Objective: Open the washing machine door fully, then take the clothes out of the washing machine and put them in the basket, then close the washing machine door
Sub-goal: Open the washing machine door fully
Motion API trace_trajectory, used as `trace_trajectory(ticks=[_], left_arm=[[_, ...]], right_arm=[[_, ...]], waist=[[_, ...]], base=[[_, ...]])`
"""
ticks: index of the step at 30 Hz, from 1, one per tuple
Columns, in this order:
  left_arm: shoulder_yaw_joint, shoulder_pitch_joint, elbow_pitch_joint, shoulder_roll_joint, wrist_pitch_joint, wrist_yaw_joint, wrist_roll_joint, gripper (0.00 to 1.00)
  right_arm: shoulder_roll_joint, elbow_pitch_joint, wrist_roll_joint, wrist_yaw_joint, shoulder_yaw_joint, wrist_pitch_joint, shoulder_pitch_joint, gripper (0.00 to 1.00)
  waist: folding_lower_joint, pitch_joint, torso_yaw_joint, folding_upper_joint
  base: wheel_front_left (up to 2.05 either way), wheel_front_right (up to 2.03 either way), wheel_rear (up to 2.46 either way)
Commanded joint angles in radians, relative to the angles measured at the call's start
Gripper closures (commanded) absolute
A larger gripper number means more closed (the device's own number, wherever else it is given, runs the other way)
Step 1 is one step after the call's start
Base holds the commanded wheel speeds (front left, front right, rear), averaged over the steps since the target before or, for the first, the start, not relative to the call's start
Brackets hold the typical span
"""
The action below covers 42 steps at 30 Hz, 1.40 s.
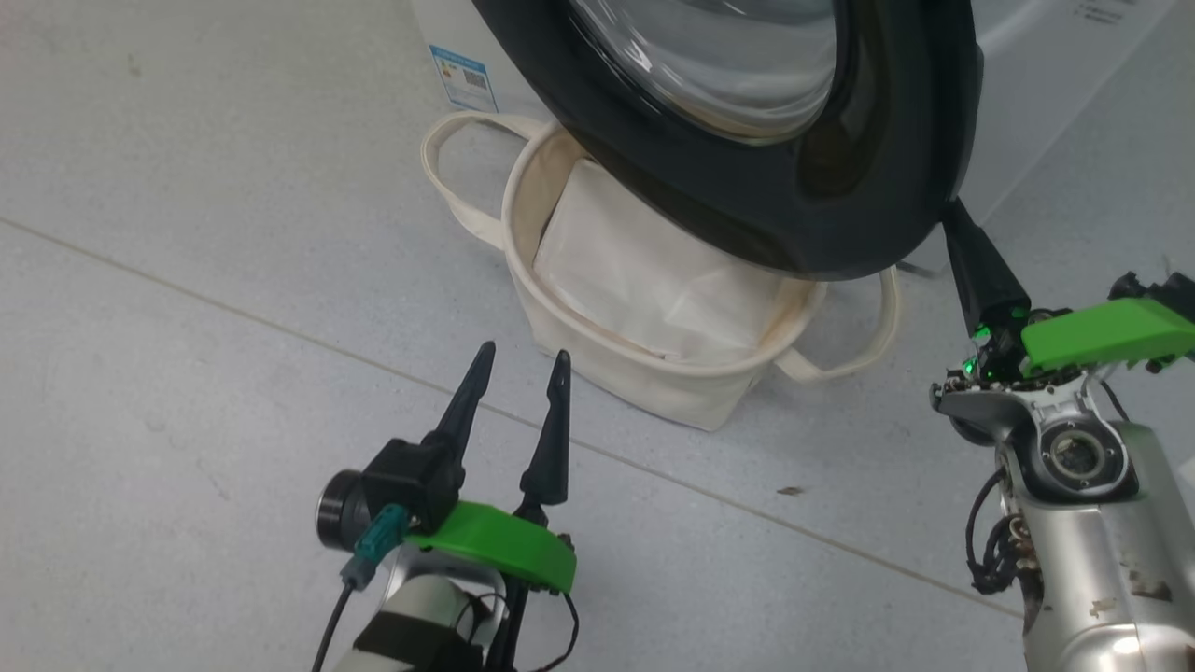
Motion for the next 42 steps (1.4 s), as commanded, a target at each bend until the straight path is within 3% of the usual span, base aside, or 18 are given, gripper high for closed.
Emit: trace_trajectory(ticks=[1,12,34,42], left_arm=[[0.039,0.008,-0.027,0.013,-0.005,0.003,-0.006,0.0],[0.056,0.036,-0.018,0.013,-0.005,-0.005,0.001,0.0],[0.112,0.09,0.002,0.013,-0.005,-0.009,-0.003,0.0],[0.143,0.13,0.023,0.013,-0.005,-0.023,0.01,0.0]], right_arm=[[0.02,-0.047,0.011,0.008,0.035,-0.008,0.001,1.0],[0.02,-0.041,0.055,0.008,0.131,-0.046,0.062,1.0],[0.02,0.025,0.191,0.008,0.475,-0.136,0.157,1.0],[-0.007,0.038,0.198,0.008,0.452,-0.206,0.179,1.0]], waist=[[0.0,-0.015,0.005,0.0],[0.0,-0.065,0.002,0.0],[0.0,-0.149,0.032,0.0],[0.0,-0.205,0.024,0.0]], base=[[0.0,0.0,0.0],[0.0,0.0,0.0],[0.0,0.0,0.0],[0.0,0.0,0.0]])
